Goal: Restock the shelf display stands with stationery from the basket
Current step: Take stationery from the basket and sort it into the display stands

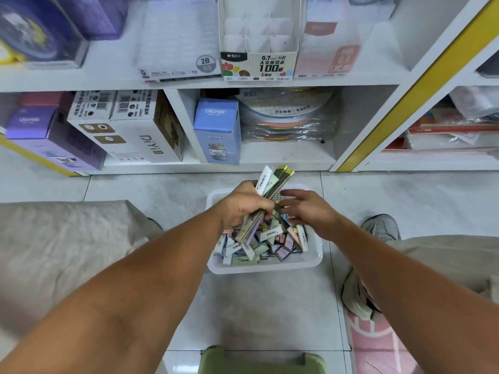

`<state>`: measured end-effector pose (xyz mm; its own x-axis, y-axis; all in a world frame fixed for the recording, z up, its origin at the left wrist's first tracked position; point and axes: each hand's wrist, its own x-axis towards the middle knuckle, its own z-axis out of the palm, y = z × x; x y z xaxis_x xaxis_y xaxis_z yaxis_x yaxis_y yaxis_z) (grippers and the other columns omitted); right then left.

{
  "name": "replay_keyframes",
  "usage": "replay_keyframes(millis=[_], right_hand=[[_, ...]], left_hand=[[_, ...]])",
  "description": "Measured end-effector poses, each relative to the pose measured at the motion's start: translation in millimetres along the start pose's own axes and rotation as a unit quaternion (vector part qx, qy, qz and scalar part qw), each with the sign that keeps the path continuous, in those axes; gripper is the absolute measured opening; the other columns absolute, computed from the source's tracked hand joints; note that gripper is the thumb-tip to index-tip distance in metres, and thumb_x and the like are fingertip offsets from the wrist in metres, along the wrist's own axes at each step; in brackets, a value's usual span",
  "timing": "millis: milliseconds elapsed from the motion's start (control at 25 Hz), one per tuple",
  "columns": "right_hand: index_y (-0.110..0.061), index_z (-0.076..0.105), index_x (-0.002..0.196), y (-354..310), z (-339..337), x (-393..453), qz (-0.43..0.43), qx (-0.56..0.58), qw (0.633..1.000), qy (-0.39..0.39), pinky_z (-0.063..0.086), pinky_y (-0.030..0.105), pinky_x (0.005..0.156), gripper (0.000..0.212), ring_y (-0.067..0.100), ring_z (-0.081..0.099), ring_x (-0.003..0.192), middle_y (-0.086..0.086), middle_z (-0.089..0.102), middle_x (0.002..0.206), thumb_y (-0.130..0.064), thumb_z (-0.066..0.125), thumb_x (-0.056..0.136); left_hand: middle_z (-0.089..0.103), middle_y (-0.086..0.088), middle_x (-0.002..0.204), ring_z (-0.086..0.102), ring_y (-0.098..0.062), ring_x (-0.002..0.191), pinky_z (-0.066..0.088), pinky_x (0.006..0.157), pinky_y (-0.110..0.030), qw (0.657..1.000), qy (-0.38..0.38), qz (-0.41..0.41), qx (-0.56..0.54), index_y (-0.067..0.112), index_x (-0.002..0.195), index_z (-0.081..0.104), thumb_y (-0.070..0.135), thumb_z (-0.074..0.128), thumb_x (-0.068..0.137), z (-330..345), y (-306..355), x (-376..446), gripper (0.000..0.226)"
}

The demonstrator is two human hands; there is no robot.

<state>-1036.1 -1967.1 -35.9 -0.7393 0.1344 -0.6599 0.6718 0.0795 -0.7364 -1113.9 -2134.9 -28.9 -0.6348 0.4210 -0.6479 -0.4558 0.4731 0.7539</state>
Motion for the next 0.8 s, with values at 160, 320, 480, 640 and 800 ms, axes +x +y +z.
replay_keyframes(millis=[160, 320, 480, 640, 800], right_hand=[[-0.003, 0.065, 0.122, -19.4, -0.4, -20.2, -0.007, 0.068, 0.984, -0.167, 0.055, 0.035, 0.091, 0.042, 0.029, 0.067, 0.112, 0.022, 0.066, 0.124, 0.015, 0.061, 0.084], [0.005, 0.063, 0.122, -34.1, -4.5, -37.1, -0.019, 0.115, 0.974, -0.192, 0.054, 0.038, 0.098, 0.039, 0.034, 0.065, 0.116, 0.025, 0.067, 0.122, 0.014, 0.066, 0.084], [-0.004, 0.063, 0.125, -45.7, -0.4, -54.1, -0.059, 0.112, 0.970, -0.209, 0.054, 0.040, 0.099, 0.053, 0.032, 0.066, 0.114, 0.018, 0.069, 0.122, 0.022, 0.065, 0.079], [0.001, 0.067, 0.113, -49.2, 6.3, -64.7, -0.122, 0.057, 0.978, -0.157, 0.056, 0.039, 0.091, 0.038, 0.026, 0.072, 0.094, 0.017, 0.075, 0.101, 0.014, 0.073, 0.077], [0.007, 0.070, 0.099, -64.9, -4.6, -80.6, -0.145, -0.073, 0.983, -0.085, 0.055, 0.028, 0.065, 0.026, 0.019, 0.064, 0.071, 0.012, 0.070, 0.079, 0.003, 0.082, 0.076]], left_hand=[[0.060, -0.024, 0.076, 0.065, -0.032, 0.066, 0.057, 0.061, -0.036, 0.991, -0.026, 0.035, -0.129, -0.010, 0.094, 0.063, -0.009, 0.069, 0.063, 2.9, 22.8, -17.0, 0.031], [0.064, -0.021, 0.073, 0.065, -0.029, 0.067, 0.055, 0.077, -0.037, 0.977, -0.015, 0.070, -0.200, -0.009, 0.082, 0.068, -0.010, 0.065, 0.075, -1.5, 45.8, -34.1, 0.008], [0.064, -0.019, 0.073, 0.064, -0.027, 0.065, 0.057, 0.076, -0.036, 0.958, -0.011, 0.095, -0.271, -0.005, 0.075, 0.069, -0.013, 0.062, 0.078, -3.4, 64.2, -52.3, 0.011], [0.063, -0.018, 0.070, 0.064, -0.026, 0.063, 0.058, 0.066, -0.031, 0.954, -0.011, 0.108, -0.279, -0.006, 0.078, 0.068, -0.012, 0.060, 0.079, 3.5, 74.6, -69.9, 0.009], [0.059, -0.019, 0.071, 0.061, -0.026, 0.061, 0.057, 0.063, -0.033, 0.947, -0.019, 0.122, -0.298, -0.011, 0.077, 0.062, -0.016, 0.057, 0.080, -4.5, 100.2, -91.7, 0.008]])
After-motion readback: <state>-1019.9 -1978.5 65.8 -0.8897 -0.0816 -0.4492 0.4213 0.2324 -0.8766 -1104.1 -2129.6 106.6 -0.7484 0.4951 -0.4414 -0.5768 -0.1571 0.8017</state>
